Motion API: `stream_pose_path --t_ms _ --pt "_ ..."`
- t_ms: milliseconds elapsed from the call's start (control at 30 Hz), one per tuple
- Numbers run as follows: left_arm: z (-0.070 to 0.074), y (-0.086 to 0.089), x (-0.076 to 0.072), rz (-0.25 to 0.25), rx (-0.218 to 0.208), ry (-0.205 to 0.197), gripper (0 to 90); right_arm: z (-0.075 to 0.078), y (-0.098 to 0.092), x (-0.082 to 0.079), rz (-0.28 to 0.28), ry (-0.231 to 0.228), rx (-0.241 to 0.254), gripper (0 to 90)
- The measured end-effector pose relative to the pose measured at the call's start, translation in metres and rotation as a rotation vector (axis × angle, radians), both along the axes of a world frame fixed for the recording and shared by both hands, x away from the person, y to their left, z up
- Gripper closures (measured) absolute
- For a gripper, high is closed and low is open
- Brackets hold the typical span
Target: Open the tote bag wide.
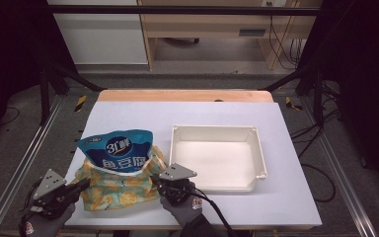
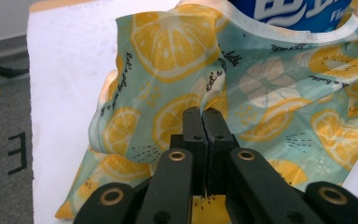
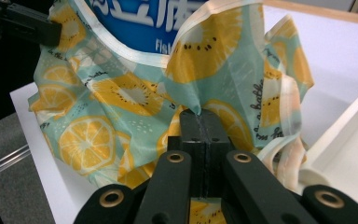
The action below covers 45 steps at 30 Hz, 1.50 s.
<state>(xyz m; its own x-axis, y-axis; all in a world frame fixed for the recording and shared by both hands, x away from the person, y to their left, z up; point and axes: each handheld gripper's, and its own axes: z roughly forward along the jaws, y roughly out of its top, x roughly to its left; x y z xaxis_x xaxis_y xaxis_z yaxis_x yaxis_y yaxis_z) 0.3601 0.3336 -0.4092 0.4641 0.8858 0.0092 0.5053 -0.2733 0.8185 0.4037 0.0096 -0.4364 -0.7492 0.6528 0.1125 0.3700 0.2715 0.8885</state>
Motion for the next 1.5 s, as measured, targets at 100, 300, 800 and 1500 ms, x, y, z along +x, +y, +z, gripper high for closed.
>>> stream_pose_path --t_ms 100,300,800,1500 --pt "-0.007 0.000 0.003 0.000 0.014 0.029 88.9 -0.006 0.001 0.000 0.001 0.009 -0.007 90.0" --pt "-0.014 0.000 0.005 0.000 0.030 0.056 88.9 -0.016 0.004 0.000 -0.005 0.025 -0.029 90.0" --pt "-0.033 -0.002 0.015 -0.007 0.075 0.136 88.0 -0.039 0.007 -0.001 -0.010 0.066 -0.077 90.0" --pt "-0.046 -0.006 0.024 -0.018 0.136 0.221 87.7 -0.053 0.005 -0.002 -0.017 0.117 -0.110 89.8"
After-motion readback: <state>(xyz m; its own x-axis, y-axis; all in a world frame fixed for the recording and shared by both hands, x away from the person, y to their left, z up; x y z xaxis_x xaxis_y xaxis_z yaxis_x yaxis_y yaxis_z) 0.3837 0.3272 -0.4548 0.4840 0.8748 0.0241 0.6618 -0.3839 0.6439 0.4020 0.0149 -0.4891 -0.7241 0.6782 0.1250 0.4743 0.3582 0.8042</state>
